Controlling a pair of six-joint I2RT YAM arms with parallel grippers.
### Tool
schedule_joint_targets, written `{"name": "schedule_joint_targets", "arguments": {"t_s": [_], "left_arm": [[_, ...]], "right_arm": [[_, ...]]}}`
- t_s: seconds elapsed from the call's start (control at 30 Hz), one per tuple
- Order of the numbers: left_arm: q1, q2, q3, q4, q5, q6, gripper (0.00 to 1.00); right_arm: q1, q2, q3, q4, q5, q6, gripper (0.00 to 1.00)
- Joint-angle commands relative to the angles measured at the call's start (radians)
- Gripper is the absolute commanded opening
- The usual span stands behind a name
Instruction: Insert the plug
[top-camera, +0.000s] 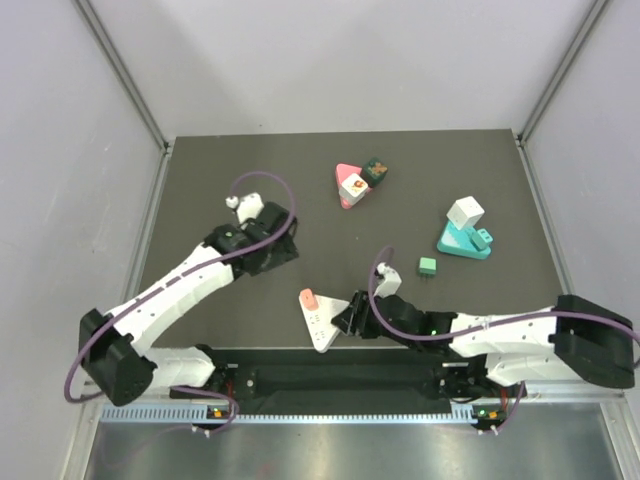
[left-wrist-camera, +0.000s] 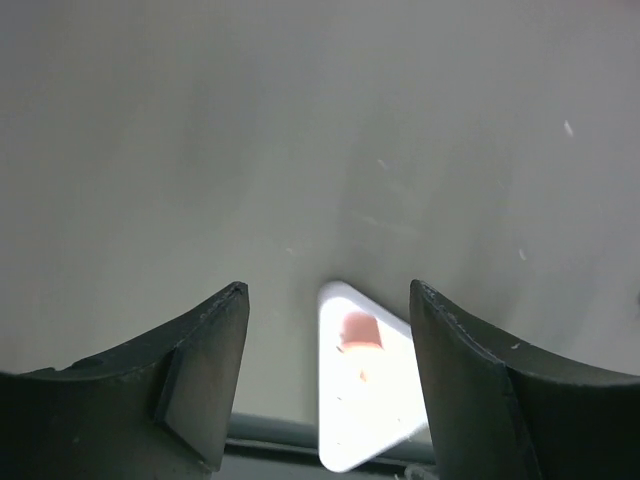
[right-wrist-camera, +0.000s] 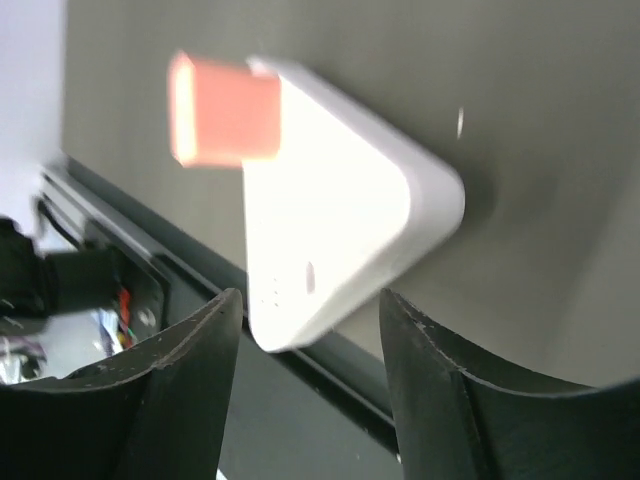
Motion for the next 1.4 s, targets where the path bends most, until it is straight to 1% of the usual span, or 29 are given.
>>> {"name": "schedule_joint_targets", "arguments": {"t_s": [0.0, 0.1, 0.13, 0.17, 0.23, 0.33, 0.4, 0.43, 0.53, 0.57, 0.6, 0.63, 0.67, 0.7, 0.73, 0.77, 0.8, 0.83, 0.87, 0.9, 0.93, 1.0, 1.03, 1.07, 1.17, 1.2, 1.27, 1.3, 1.37], "left_arm": [[0.161, -0.046, -0.059, 0.122, 0.133, 0.192, 0.70], [0.270, -0.049, -0.076, 0.171, 0.212, 0.252, 0.70], [0.316, -0.048, -0.086, 0.182, 0.231, 0.274, 0.70], [0.336, -0.041, -0.094, 0.192, 0.263, 0.280, 0.70], [0.391, -0.037, -0.118, 0.220, 0.283, 0.309, 0.70], [0.444, -0.029, -0.157, 0.258, 0.280, 0.349, 0.70], [0.464, -0.028, -0.172, 0.281, 0.279, 0.374, 0.70], [0.480, -0.026, -0.181, 0.298, 0.271, 0.384, 0.70], [0.494, -0.023, -0.185, 0.332, 0.269, 0.412, 0.70], [0.494, -0.020, -0.183, 0.335, 0.269, 0.421, 0.70], [0.494, -0.017, -0.180, 0.341, 0.274, 0.436, 0.70], [0.494, -0.003, -0.162, 0.320, 0.271, 0.470, 0.70], [0.494, 0.006, -0.151, 0.308, 0.268, 0.478, 0.71], [0.494, 0.014, -0.133, 0.292, 0.269, 0.507, 0.71], [0.494, 0.024, -0.125, 0.286, 0.286, 0.527, 0.71], [0.494, 0.034, -0.116, 0.256, 0.321, 0.539, 0.71], [0.494, 0.037, -0.103, 0.248, 0.367, 0.580, 0.69], [0.493, 0.034, -0.105, 0.251, 0.418, 0.602, 0.68], [0.491, 0.026, -0.112, 0.275, 0.537, 0.620, 0.68], [0.491, 0.019, -0.131, 0.286, 0.580, 0.630, 0.67], [0.488, -0.003, -0.141, 0.304, 0.619, 0.633, 0.67], [0.485, -0.023, -0.157, 0.344, 0.706, 0.628, 0.67], [0.484, -0.037, -0.166, 0.351, 0.728, 0.619, 0.67], [0.484, -0.043, -0.168, 0.358, 0.743, 0.616, 0.67], [0.482, -0.055, -0.158, 0.366, 0.801, 0.605, 0.67], [0.482, -0.055, -0.151, 0.364, 0.827, 0.604, 0.67], [0.482, -0.057, -0.142, 0.351, 0.838, 0.604, 0.67], [0.482, -0.057, -0.134, 0.346, 0.843, 0.607, 0.67], [0.482, -0.066, -0.129, 0.328, 0.834, 0.613, 0.67]], "right_arm": [[0.052, 0.085, 0.016, 0.000, -0.043, 0.093, 0.57], [0.060, 0.190, 0.025, 0.072, -0.034, 0.144, 0.58], [0.060, 0.216, 0.044, 0.112, -0.024, 0.150, 0.57], [0.058, 0.262, 0.051, 0.144, -0.006, 0.144, 0.55], [0.049, 0.297, 0.095, 0.180, 0.019, 0.141, 0.51], [0.008, 0.397, 0.198, 0.193, 0.033, 0.116, 0.46], [-0.019, 0.441, 0.247, 0.210, 0.023, 0.107, 0.45], [-0.052, 0.487, 0.291, 0.219, 0.014, 0.102, 0.42], [-0.135, 0.565, 0.361, 0.272, -0.064, 0.099, 0.41], [-0.152, 0.578, 0.374, 0.284, -0.114, 0.098, 0.41], [-0.172, 0.584, 0.396, 0.287, -0.128, 0.090, 0.41], [-0.178, 0.574, 0.404, 0.272, -0.142, 0.061, 0.43], [-0.184, 0.557, 0.408, 0.244, -0.147, 0.037, 0.46], [-0.181, 0.532, 0.405, 0.170, -0.138, 0.012, 0.49], [-0.183, 0.474, 0.396, 0.123, -0.127, -0.034, 0.55], [-0.186, 0.439, 0.385, 0.077, -0.115, -0.058, 0.58], [-0.195, 0.405, 0.362, 0.022, -0.101, -0.077, 0.61], [-0.206, 0.336, 0.345, -0.094, -0.092, -0.118, 0.66], [-0.219, 0.304, 0.329, -0.141, -0.083, -0.141, 0.68], [-0.264, 0.272, 0.297, -0.203, -0.078, -0.160, 0.70], [-0.282, 0.206, 0.280, -0.290, -0.064, -0.204, 0.73], [-0.331, 0.143, 0.250, -0.409, 0.023, -0.233, 0.76], [-0.344, 0.083, 0.244, -0.446, 0.054, -0.262, 0.80], [-0.356, 0.057, 0.240, -0.522, 0.121, -0.273, 0.82], [-0.430, 0.001, 0.236, -0.627, 0.199, -0.315, 0.89], [-0.491, 0.001, 0.233, -0.644, 0.200, -0.327, 0.89], [-0.554, 0.017, 0.233, -0.670, 0.183, -0.356, 0.89], [-0.604, 0.020, 0.230, -0.682, 0.180, -0.365, 0.90], [-0.640, 0.029, 0.226, -0.681, 0.171, -0.391, 0.90]]}}
